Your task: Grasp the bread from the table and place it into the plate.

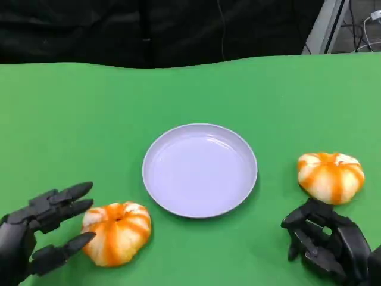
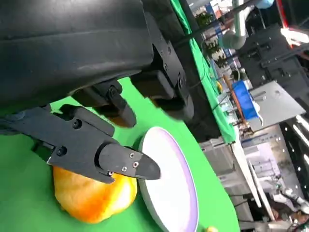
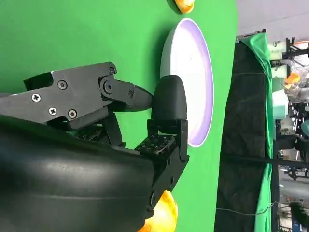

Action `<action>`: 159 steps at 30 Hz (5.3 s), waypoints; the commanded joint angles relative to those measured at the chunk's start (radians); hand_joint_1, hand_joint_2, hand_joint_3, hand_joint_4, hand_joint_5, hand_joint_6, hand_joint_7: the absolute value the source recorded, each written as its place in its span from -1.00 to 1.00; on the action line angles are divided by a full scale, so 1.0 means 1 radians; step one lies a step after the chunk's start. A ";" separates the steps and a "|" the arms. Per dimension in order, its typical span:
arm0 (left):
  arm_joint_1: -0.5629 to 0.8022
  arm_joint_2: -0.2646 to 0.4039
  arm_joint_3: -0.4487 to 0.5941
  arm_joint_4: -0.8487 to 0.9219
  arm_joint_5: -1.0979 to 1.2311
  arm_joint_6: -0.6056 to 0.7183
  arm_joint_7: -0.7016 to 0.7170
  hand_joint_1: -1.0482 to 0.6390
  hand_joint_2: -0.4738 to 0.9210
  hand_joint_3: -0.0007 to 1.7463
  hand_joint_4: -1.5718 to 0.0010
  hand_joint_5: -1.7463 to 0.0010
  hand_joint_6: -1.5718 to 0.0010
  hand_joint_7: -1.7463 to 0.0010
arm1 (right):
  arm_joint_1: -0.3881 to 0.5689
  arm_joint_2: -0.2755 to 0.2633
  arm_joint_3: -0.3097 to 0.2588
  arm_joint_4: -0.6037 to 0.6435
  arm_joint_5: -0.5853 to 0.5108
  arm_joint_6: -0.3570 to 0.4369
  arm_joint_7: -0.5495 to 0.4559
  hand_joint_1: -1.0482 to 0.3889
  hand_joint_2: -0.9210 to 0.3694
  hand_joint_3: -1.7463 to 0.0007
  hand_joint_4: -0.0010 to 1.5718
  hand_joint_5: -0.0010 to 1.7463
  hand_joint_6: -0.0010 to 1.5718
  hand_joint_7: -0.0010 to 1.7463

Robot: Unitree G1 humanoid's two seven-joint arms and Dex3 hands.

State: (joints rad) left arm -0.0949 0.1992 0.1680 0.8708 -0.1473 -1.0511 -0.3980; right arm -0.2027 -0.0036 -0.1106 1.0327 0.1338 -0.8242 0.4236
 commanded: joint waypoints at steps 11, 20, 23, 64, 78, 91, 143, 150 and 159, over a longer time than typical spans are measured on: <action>0.120 0.107 -0.068 -0.316 0.233 0.181 0.082 -0.93 1.00 -0.79 0.51 1.00 0.59 1.00 | 0.009 -0.012 -0.001 0.002 -0.010 0.001 -0.022 0.06 -1.00 0.39 -0.07 1.00 -0.15 0.61; 0.145 0.172 -0.123 -0.481 0.522 0.341 0.207 -1.00 1.00 -0.69 0.55 1.00 0.55 0.98 | 0.010 -0.009 -0.002 0.003 -0.004 -0.001 -0.018 0.07 -1.00 0.38 -0.07 1.00 -0.16 0.63; 0.139 0.182 -0.155 -0.515 0.579 0.416 0.226 -1.00 1.00 -0.60 0.59 0.99 0.56 0.99 | 0.010 -0.009 0.000 0.002 -0.008 -0.005 -0.023 0.08 -1.00 0.38 -0.07 1.00 -0.15 0.63; 0.039 0.281 -0.420 -0.674 0.685 0.901 0.083 0.00 0.94 -0.97 0.38 0.99 0.37 1.00 | 0.019 -0.008 0.003 -0.016 -0.006 0.004 -0.026 0.08 -1.00 0.39 -0.08 1.00 -0.16 0.63; 0.047 0.294 -0.426 -0.691 0.690 0.910 0.093 0.14 0.97 -0.99 0.34 0.99 0.38 1.00 | 0.020 -0.006 0.005 -0.019 -0.009 0.005 -0.031 0.07 -1.00 0.40 -0.07 1.00 -0.15 0.62; 0.040 0.231 -0.450 -0.554 0.788 0.851 0.423 0.21 1.00 -0.91 -0.72 0.91 -0.59 0.92 | 0.022 -0.008 0.006 -0.022 -0.009 0.002 -0.031 0.08 -1.00 0.39 -0.07 1.00 -0.14 0.62; 0.179 0.193 -0.302 -1.072 0.816 0.936 0.558 0.15 0.94 -0.87 -0.14 -0.77 -0.73 0.75 | 0.016 -0.005 0.003 -0.010 -0.017 0.002 -0.035 0.07 -1.00 0.40 -0.08 1.00 -0.14 0.60; 0.154 0.183 -0.300 -1.083 0.808 0.925 0.554 0.15 0.65 -0.40 -0.16 -0.74 -0.70 0.68 | 0.015 -0.006 0.004 -0.006 -0.020 0.001 -0.036 0.06 -1.00 0.40 -0.08 1.00 -0.15 0.61; 0.064 0.157 -0.333 -0.944 0.806 0.834 0.593 0.10 0.54 -0.23 -0.24 -0.56 -0.66 0.64 | 0.012 -0.002 0.007 -0.005 -0.024 0.001 -0.043 0.05 -1.00 0.41 -0.07 1.00 -0.14 0.61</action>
State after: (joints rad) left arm -0.0013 0.3636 -0.1572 -0.1175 0.6613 -0.1893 0.1680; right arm -0.1933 0.0007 -0.1025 1.0188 0.1128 -0.8260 0.3856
